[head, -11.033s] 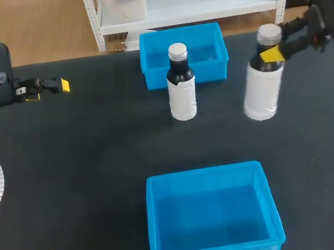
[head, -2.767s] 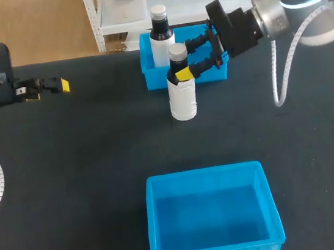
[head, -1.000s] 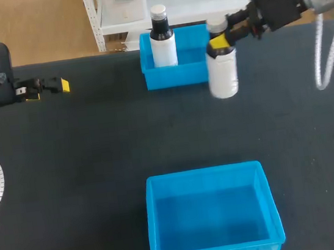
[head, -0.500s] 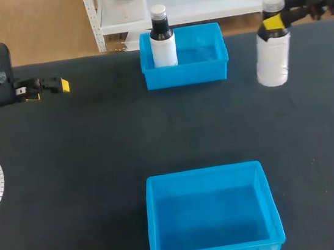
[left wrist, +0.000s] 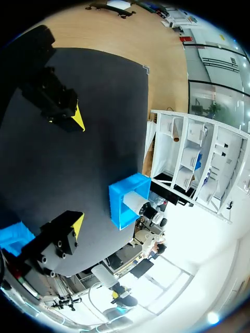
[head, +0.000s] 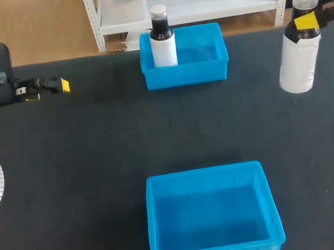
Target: Pick up the bottle, and place it in the far bin if it is heavy, or in the near bin if it is light.
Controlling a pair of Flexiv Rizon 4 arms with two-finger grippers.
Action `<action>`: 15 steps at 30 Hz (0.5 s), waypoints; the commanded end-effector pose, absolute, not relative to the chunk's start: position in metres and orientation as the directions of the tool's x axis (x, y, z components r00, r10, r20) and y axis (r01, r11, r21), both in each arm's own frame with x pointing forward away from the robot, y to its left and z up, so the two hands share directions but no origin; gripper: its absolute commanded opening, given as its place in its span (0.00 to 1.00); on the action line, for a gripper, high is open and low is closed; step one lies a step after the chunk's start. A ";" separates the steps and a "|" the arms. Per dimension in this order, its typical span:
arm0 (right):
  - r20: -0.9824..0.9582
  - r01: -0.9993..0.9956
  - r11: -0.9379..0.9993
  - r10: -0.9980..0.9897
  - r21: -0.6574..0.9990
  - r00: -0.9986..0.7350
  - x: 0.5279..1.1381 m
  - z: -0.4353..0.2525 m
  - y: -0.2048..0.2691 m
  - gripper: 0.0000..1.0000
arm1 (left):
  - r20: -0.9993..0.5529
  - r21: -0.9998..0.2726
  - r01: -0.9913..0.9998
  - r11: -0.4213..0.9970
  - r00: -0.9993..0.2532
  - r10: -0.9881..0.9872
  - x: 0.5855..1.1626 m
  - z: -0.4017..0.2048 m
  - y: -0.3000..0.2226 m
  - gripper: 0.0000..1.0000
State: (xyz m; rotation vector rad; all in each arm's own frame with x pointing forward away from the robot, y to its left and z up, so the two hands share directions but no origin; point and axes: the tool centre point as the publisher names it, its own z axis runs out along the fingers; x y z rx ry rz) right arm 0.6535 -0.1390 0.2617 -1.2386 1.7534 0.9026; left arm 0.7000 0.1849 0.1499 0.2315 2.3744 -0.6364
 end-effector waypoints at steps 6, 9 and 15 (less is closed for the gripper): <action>-0.898 -0.980 0.171 -0.410 0.098 -0.161 0.587 0.276 -0.104 0.00 | -0.642 -0.383 0.321 0.866 -0.767 0.000 0.700 0.150 0.185 1.00; -0.899 -0.990 0.091 -0.416 0.105 -0.134 0.568 0.276 -0.088 0.00 | -0.642 -0.383 0.321 0.866 -0.767 0.000 0.700 0.150 0.185 1.00; -0.908 -0.988 -0.101 -0.415 0.118 -0.066 0.528 0.272 -0.051 0.00 | -0.642 -0.383 0.321 0.866 -0.767 0.000 0.700 0.150 0.185 1.00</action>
